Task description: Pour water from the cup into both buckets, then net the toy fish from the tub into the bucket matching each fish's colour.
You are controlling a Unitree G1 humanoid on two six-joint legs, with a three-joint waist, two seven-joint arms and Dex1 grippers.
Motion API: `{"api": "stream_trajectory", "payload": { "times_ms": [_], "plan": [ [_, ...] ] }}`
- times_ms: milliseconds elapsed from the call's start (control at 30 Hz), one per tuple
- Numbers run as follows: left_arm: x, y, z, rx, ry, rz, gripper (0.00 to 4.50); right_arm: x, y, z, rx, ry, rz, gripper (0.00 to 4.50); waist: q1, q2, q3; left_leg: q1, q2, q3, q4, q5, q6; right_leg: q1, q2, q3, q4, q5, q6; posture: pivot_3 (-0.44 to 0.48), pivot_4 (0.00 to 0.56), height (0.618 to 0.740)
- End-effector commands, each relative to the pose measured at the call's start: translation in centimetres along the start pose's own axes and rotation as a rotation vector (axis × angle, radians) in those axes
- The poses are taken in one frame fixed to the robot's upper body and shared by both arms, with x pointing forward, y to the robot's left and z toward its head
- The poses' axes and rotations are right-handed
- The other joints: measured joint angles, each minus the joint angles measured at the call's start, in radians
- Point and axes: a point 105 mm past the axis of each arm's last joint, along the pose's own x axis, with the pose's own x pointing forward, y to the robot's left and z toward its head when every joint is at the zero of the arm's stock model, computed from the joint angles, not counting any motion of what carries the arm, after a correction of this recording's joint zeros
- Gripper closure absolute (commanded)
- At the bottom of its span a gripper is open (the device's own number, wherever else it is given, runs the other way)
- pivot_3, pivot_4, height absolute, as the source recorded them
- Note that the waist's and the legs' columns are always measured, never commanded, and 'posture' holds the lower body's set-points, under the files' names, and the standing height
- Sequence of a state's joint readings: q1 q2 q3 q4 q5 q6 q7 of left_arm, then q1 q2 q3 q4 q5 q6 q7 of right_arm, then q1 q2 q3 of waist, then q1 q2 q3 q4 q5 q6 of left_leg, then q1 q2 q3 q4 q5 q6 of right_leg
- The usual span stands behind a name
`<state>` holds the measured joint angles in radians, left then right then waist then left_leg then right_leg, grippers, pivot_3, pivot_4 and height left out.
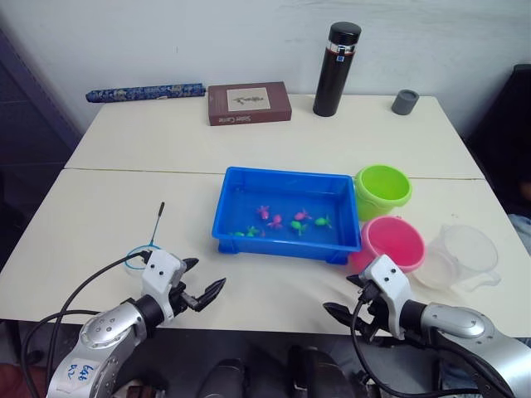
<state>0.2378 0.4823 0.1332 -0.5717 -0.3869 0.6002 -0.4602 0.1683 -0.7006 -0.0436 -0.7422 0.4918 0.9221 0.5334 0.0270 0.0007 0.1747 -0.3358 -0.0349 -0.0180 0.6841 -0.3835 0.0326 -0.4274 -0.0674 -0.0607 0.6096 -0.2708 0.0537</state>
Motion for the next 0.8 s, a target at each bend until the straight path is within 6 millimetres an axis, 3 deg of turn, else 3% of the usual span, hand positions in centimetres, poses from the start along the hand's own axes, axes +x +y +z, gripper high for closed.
{"api": "stream_trajectory", "payload": {
  "times_ms": [33,800],
  "plan": [
    [-0.12,-0.19,0.97,0.016,-0.035,0.003,0.0,0.05,0.27,0.44,-0.019,-0.018,0.015,0.03,0.0,0.0,0.0,0.0,0.0,0.0,0.0,0.0,0.0,0.0,0.0,0.0,0.0,0.0,0.0,0.0,0.15,0.739],
    [-0.92,-0.05,0.83,-0.009,-0.015,-0.016,0.0,-0.07,0.35,0.43,-0.023,-0.008,0.041,0.03,0.0,0.0,0.0,0.0,0.0,0.0,0.0,0.0,0.0,0.0,0.0,0.0,0.0,0.0,0.0,0.0,0.15,0.739]
  ]
}}
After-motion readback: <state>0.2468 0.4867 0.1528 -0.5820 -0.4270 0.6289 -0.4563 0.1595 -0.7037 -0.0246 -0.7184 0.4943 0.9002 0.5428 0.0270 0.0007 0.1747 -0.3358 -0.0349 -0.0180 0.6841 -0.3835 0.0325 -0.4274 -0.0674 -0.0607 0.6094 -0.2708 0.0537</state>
